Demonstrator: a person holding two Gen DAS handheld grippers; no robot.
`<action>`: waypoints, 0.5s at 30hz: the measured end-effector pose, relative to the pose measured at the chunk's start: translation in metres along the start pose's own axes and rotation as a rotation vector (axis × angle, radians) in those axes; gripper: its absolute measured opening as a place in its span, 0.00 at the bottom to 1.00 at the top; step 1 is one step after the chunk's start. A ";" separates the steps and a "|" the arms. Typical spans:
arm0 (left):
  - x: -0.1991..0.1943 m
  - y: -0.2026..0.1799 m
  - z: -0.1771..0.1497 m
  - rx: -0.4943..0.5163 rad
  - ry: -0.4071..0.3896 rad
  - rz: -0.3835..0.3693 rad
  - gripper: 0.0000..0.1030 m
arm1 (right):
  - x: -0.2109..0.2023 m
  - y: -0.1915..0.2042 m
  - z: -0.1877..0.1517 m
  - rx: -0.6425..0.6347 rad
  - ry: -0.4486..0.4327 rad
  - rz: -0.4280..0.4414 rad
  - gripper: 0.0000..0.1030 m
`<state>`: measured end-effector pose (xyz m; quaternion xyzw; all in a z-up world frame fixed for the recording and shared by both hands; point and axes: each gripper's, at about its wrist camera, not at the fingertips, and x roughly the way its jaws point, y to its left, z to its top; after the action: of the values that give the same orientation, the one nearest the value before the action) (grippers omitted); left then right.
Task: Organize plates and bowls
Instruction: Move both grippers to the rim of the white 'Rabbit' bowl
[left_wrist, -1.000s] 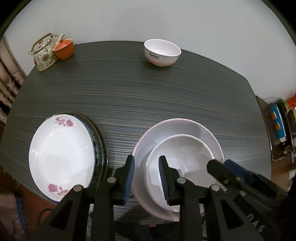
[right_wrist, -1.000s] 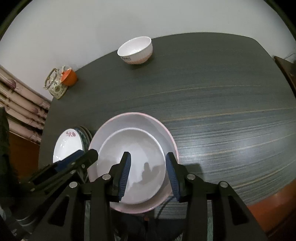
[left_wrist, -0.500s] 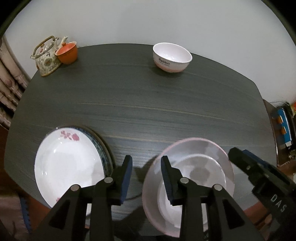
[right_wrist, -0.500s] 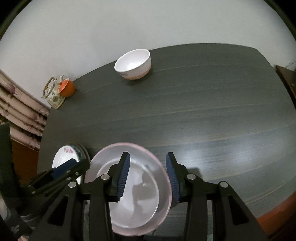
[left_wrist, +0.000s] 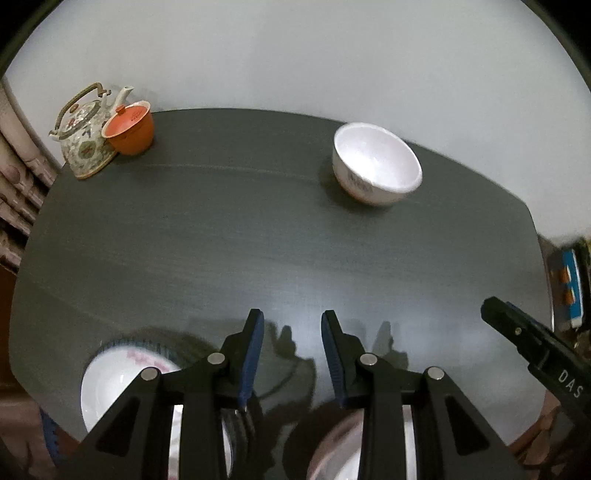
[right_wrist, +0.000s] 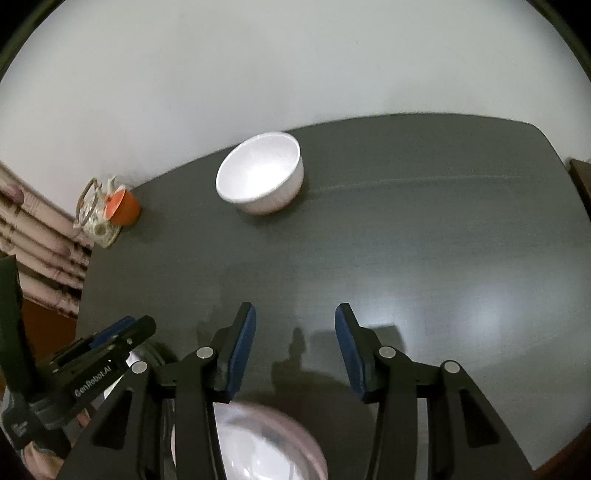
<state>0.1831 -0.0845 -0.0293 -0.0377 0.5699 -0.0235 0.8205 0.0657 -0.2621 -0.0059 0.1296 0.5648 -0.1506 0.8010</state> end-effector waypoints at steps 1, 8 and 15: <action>0.003 0.001 0.008 -0.007 0.002 -0.003 0.32 | 0.004 -0.001 0.008 0.000 0.001 0.001 0.41; 0.032 0.005 0.072 -0.074 0.035 -0.091 0.32 | 0.037 -0.011 0.067 0.026 0.015 -0.004 0.41; 0.061 -0.002 0.116 -0.149 0.063 -0.194 0.32 | 0.080 -0.016 0.107 0.087 0.052 0.024 0.41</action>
<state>0.3131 -0.0872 -0.0462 -0.1529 0.5894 -0.0615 0.7909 0.1777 -0.3247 -0.0466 0.1748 0.5768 -0.1621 0.7813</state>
